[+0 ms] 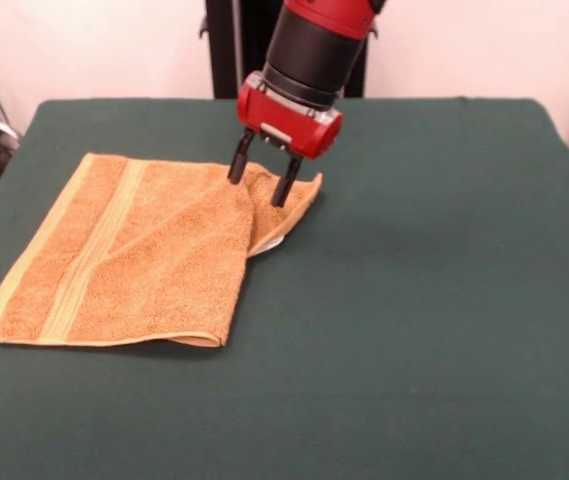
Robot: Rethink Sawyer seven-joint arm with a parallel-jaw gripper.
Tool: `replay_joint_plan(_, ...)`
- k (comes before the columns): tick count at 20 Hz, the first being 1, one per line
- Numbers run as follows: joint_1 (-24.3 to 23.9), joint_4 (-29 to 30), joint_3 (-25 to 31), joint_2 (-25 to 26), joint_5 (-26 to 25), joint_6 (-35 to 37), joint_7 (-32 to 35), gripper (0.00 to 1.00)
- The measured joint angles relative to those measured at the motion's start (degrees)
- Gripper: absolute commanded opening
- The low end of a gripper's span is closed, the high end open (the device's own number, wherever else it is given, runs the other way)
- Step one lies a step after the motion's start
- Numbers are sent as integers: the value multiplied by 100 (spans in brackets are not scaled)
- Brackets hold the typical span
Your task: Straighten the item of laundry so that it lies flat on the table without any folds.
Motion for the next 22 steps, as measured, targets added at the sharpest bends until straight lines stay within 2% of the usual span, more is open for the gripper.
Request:
replay_joint_plan(9, 268, 0, -31, 9, 299, 0, 0, 100)
replay_joint_plan(14, 596, -2, -110, 52, 566, 0, 0, 100)
replay_joint_plan(22, 1107, -95, -400, 544, 1016, 0, 0, 100)
